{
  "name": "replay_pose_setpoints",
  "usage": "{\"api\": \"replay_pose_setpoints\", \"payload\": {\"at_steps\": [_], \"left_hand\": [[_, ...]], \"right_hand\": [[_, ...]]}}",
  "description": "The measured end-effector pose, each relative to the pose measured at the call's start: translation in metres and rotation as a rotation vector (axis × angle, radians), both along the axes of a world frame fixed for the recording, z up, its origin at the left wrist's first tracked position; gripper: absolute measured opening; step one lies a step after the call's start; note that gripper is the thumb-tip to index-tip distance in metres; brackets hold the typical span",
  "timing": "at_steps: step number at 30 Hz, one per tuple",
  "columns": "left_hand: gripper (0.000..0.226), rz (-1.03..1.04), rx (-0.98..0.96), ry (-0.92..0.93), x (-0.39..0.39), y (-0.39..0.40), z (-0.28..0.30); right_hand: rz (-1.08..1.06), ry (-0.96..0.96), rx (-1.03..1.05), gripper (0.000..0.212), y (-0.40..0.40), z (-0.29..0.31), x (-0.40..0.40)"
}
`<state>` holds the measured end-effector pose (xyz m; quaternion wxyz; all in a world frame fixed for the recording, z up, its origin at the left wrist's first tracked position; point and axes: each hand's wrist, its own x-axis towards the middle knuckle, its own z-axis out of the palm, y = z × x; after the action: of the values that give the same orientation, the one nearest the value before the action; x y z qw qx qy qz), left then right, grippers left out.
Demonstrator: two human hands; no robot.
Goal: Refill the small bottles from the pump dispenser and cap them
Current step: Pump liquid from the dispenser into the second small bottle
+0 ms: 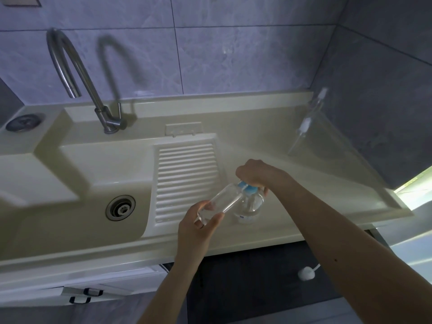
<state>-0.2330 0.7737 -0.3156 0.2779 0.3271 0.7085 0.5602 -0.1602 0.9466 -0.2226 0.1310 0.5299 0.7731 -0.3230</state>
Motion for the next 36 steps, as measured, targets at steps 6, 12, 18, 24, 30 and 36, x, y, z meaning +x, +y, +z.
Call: {"api": "replay_pose_setpoints", "payload": {"at_steps": [6, 12, 18, 24, 30, 36], "left_hand": [[0.022, 0.008, 0.019, -0.025, -0.001, 0.0, 0.003], [0.032, -0.003, 0.061, 0.012, -0.001, 0.001, 0.002], [0.027, -0.002, 0.049, -0.005, -0.002, 0.002, 0.004], [0.026, 0.021, -0.02, 0.021, 0.0, -0.001, 0.004], [0.023, 0.02, 0.005, 0.022, 0.001, -0.002, 0.002], [0.022, 0.026, 0.018, 0.019, -0.001, 0.0, 0.008]], "right_hand": [[-0.041, -0.016, -0.067, 0.02, 0.003, -0.002, -0.002], [-0.15, -0.045, -0.38, 0.053, 0.007, 0.005, -0.004], [-0.044, -0.057, -0.229, 0.032, 0.004, 0.003, -0.002], [0.153, -0.077, 0.033, 0.018, -0.002, 0.003, 0.0], [0.09, -0.044, 0.016, 0.016, 0.002, -0.004, -0.001], [-0.071, 0.011, -0.337, 0.045, 0.005, 0.006, -0.001]]}}
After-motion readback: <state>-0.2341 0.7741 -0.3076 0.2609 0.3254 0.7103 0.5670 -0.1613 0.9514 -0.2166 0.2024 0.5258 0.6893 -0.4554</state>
